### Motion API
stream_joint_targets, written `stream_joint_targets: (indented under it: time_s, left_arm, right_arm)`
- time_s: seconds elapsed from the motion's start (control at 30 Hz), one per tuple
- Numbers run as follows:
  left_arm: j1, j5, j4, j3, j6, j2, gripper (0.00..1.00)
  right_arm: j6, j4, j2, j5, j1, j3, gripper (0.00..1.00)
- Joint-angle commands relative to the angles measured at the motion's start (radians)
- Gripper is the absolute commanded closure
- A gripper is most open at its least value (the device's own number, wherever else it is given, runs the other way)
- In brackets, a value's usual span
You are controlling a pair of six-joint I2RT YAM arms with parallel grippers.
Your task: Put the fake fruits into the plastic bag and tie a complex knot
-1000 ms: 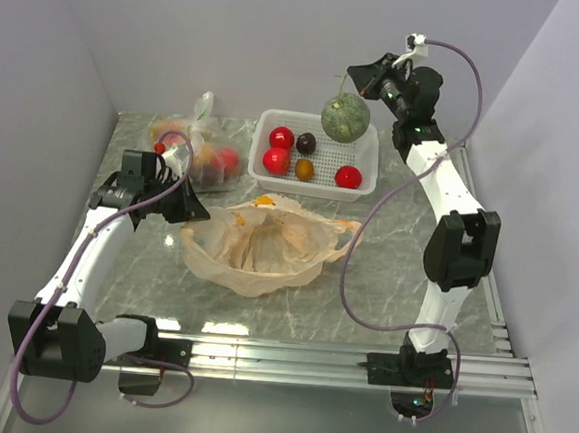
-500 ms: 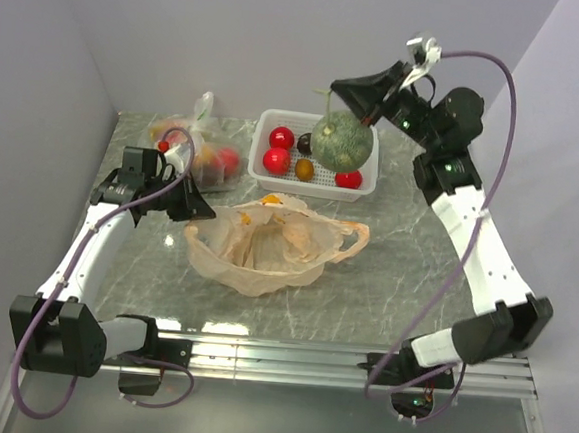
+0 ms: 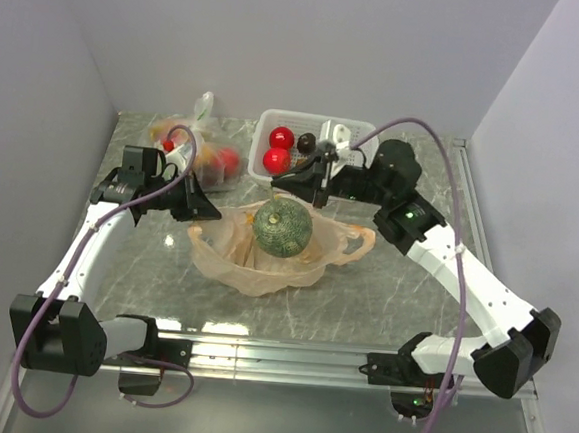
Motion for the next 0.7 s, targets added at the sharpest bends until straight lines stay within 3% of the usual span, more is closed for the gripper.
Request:
stream_joint_targets:
  time_s: [0.0,0.47,0.67]
  left_arm:
    - [0.003,0.067,0.008,0.036,-0.003,-0.006,1.0]
    - [0.006,0.114,-0.001,0.041,0.013,0.014,1.0]
    - [0.004,0.143,-0.005,0.052,0.016,0.031,1.0]
  right_arm:
    - [-0.11,0.031,0.034,0.004,0.035,-0.016,1.0]
    - [-0.584,0.084,0.056,0.029,0.076,-0.252,1.0]
    - [-0.717,0.02,0.031,0.03,0.091,-0.323,1.0]
